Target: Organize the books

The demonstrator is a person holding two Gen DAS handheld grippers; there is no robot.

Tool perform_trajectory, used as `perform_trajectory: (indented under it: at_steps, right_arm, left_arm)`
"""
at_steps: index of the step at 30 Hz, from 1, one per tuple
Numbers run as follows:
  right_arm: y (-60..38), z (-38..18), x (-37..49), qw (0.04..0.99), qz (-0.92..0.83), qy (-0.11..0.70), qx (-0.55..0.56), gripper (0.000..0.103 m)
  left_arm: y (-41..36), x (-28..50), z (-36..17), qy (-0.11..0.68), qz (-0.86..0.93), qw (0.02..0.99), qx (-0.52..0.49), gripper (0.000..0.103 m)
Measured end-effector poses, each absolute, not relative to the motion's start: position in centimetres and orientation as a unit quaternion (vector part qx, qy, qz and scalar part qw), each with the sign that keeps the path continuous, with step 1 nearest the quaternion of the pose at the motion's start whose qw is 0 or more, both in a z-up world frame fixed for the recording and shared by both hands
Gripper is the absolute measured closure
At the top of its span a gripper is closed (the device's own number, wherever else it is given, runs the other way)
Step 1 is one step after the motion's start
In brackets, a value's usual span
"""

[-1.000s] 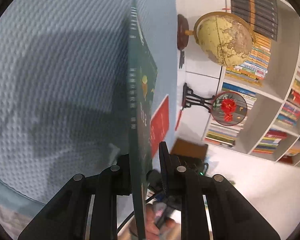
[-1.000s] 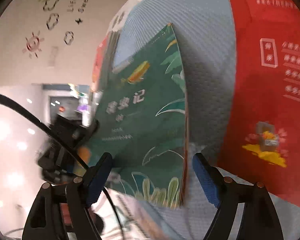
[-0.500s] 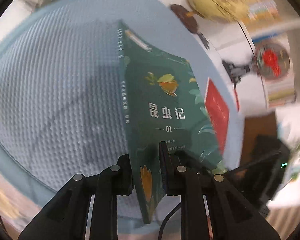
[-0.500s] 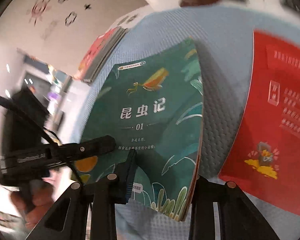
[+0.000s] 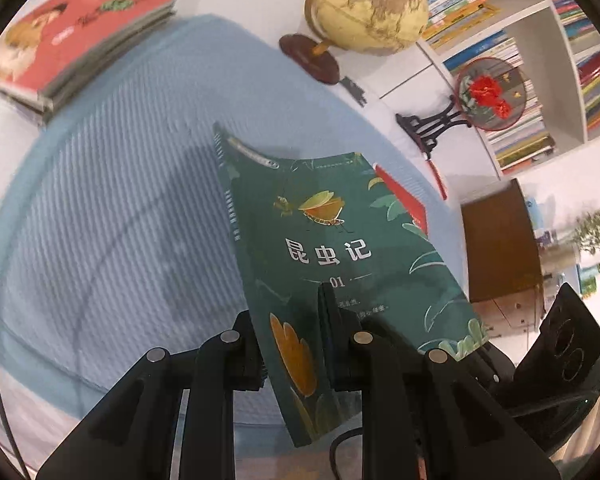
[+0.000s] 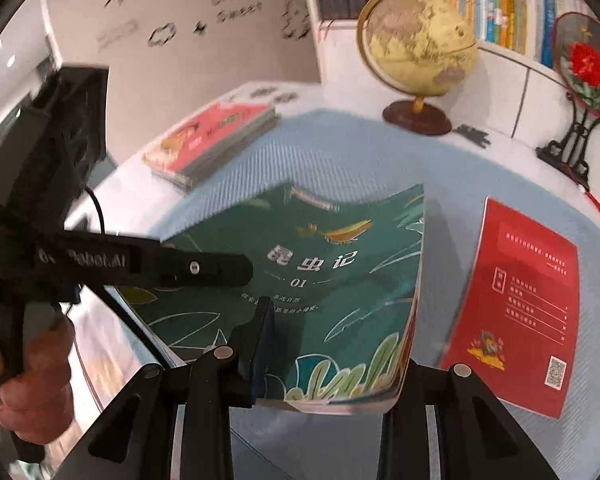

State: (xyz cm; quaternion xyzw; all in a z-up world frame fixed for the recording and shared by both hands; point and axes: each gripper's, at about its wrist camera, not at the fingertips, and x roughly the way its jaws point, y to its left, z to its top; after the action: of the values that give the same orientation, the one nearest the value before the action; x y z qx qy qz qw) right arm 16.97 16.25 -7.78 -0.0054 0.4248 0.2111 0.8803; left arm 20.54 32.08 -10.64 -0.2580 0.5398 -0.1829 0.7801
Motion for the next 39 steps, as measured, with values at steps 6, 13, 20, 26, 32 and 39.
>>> perform_trajectory:
  at_steps: [6, 13, 20, 26, 32, 39]
  right_arm:
    - [22.7, -4.2, 19.8, 0.903, 0.2, 0.379, -0.016, 0.072]
    - [32.0, -2.1, 25.0, 0.914, 0.216, 0.343, -0.009, 0.072]
    - [38.3, -2.3, 29.4, 0.915, 0.198, 0.349, 0.031, 0.071]
    - [41.5, -3.8, 32.2, 0.91, 0.172, 0.374, 0.056, 0.07]
    - [42.6, -5.6, 33.9, 0.903, 0.147, 0.397, 0.08, 0.07]
    - [43.9, -7.8, 35.5, 0.887, 0.117, 0.434, 0.101, 0.07]
  left_arm:
    - [38.7, 23.8, -7.3, 0.506, -0.197, 0.8, -0.254, 0.087]
    - [47.8, 27.7, -5.0, 0.47, -0.176, 0.826, -0.257, 0.087]
    - [54.2, 32.0, -5.5, 0.471, -0.171, 0.829, -0.248, 0.087]
    - [56.6, 35.0, -7.0, 0.486, -0.173, 0.827, -0.221, 0.086]
    - [58.3, 37.3, -9.3, 0.507, -0.179, 0.811, -0.231, 0.086]
    - [60.0, 38.2, -11.6, 0.524, -0.15, 0.807, -0.228, 0.078]
